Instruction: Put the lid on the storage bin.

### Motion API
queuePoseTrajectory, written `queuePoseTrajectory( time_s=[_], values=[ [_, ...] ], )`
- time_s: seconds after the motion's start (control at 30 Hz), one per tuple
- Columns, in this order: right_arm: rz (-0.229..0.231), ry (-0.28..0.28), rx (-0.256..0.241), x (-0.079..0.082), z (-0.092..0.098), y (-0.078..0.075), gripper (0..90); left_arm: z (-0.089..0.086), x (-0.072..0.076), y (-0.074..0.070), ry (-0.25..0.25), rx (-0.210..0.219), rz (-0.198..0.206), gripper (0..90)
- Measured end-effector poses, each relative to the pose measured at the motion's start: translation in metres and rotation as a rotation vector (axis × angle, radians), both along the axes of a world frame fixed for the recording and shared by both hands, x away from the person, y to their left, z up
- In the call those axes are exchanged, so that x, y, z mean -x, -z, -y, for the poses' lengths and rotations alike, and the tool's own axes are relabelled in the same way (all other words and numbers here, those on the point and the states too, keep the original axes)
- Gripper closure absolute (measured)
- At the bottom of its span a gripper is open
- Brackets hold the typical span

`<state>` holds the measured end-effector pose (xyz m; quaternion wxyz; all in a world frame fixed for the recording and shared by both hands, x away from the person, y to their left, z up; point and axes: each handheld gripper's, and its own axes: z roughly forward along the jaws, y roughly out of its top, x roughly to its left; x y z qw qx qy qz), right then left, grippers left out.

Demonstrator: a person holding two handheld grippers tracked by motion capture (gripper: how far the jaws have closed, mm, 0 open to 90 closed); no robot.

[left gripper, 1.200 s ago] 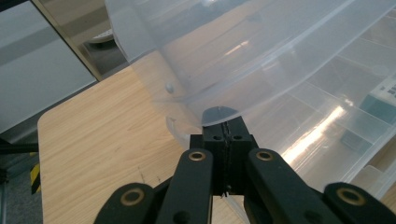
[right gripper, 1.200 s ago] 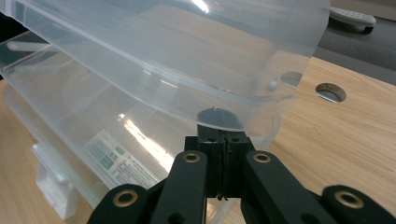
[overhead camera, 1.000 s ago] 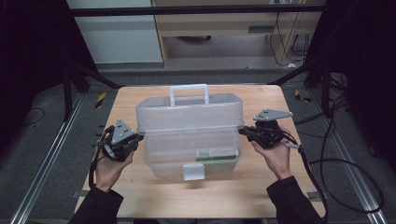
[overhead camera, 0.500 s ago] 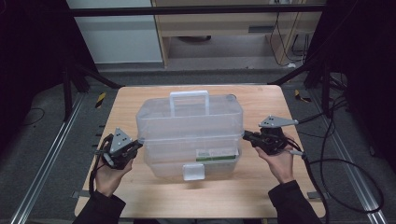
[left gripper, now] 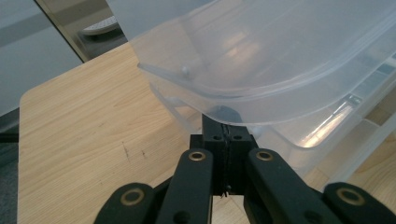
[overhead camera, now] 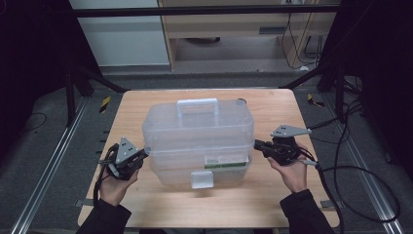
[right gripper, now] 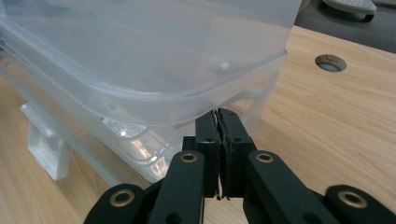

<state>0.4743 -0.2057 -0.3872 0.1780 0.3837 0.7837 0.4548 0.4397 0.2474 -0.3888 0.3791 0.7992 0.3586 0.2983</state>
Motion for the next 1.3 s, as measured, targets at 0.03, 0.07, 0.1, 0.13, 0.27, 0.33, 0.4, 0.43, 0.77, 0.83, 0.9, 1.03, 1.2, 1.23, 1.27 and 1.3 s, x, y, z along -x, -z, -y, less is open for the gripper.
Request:
queuePoseTrajectory(
  time_s=[0.03,0.07,0.1,0.13,0.27,0.33,0.4,0.43,0.77,0.83,0.9,1.03,1.2,1.23,1.27,1.3],
  values=[
    [-0.006,-0.002,0.001,0.000,0.000,0.001,87.8,0.000,0.000,0.001,-0.001,0.001,-0.004,89.6],
    [-0.010,-0.003,0.005,0.000,0.000,0.002,87.8,0.000,0.000,0.002,-0.003,-0.002,-0.004,89.6],
    [-0.010,-0.002,0.010,0.000,0.000,0.003,87.8,-0.001,0.000,0.003,0.000,0.000,-0.009,89.6],
    [-0.017,-0.003,0.012,0.000,0.000,0.004,87.8,-0.001,0.000,0.004,0.001,0.000,-0.015,89.6],
    [-0.024,-0.005,0.037,0.001,-0.001,0.008,87.9,-0.001,0.001,0.009,0.004,-0.006,-0.021,89.5],
    [-0.029,-0.012,0.049,0.001,-0.003,0.009,87.9,-0.001,0.002,0.010,0.004,-0.010,-0.023,89.6],
    [-0.028,-0.013,0.059,0.002,-0.004,0.010,87.9,-0.001,0.003,0.011,-0.001,-0.016,-0.024,89.6],
    [-0.033,-0.016,0.060,0.002,-0.004,0.011,87.9,-0.001,0.003,0.012,0.001,-0.016,-0.027,89.6],
    [-0.056,-0.018,0.059,0.007,0.002,0.019,88.1,-0.002,0.004,0.021,-0.005,-0.049,-0.068,89.5],
    [-0.049,-0.021,0.050,0.009,0.003,0.018,88.4,-0.001,0.004,0.024,-0.005,-0.051,-0.075,89.5],
    [-0.054,-0.019,0.055,0.009,0.003,0.017,88.0,-0.002,0.003,0.027,-0.019,-0.069,-0.075,89.4],
    [-0.066,0.008,0.074,0.006,0.008,0.022,87.3,-0.015,-0.003,0.030,-0.064,-0.036,-0.076,89.3],
    [-0.075,0.066,0.059,0.002,0.025,0.027,81.1,-0.028,-0.009,0.035,-0.129,-0.024,-0.085,86.1],
    [-0.073,0.080,0.054,0.001,0.028,0.028,77.9,-0.031,-0.011,0.038,-0.144,-0.027,-0.088,84.6],
    [-0.069,0.091,0.057,-0.001,0.032,0.030,74.2,-0.034,-0.013,0.040,-0.158,-0.030,-0.095,82.4],
    [-0.066,0.113,0.066,-0.002,0.035,0.033,69.6,-0.037,-0.015,0.043,-0.175,-0.032,-0.095,79.4]
  ],
)
